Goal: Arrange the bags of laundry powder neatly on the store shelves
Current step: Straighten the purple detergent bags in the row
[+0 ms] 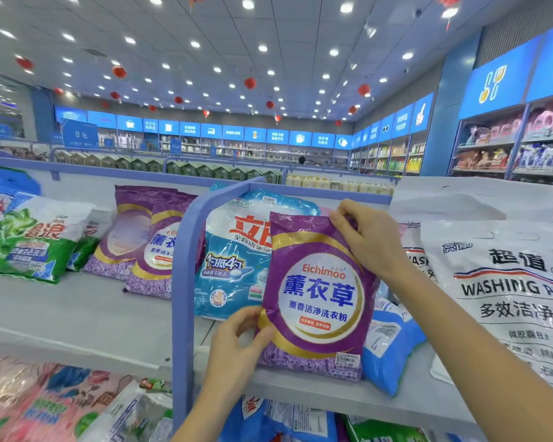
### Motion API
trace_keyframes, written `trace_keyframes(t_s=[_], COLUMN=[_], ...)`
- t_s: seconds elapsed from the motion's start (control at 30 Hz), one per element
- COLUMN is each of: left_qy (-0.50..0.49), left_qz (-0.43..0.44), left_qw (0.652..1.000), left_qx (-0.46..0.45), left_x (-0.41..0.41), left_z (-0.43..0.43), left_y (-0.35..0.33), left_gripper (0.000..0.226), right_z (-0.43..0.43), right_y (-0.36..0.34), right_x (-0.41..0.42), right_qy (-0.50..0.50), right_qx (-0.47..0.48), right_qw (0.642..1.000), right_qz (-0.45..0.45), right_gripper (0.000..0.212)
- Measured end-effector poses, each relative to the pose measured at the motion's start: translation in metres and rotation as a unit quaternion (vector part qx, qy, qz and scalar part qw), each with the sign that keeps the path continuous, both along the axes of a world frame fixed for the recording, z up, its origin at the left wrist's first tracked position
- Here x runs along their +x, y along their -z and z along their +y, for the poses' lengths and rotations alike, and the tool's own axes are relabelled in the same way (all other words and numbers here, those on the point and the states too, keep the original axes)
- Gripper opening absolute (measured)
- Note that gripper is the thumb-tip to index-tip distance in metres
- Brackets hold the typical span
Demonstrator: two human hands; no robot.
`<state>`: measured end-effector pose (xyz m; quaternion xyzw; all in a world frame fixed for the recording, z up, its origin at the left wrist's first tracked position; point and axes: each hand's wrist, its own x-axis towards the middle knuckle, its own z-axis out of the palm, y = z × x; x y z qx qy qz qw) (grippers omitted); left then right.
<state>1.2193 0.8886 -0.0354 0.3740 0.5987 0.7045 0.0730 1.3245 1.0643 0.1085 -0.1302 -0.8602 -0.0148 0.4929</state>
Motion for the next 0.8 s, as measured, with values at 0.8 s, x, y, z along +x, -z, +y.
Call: trace_keyframes(t_s=[0.8], left_qy=[0.025], left_qz=[-0.095], left_qw=[0.989], left_qx=[0.115], left_x=[0.006], left_z=[0.032], left_y=[-0.029], left_gripper=[0.012], right_z=[-0.034], right_y=[0.045], right_x=[0.025], right_qy=[-0.140], right_qx=[-0.437], right_qw=[0.864], right_qz=[0.205], right_gripper=[0.038])
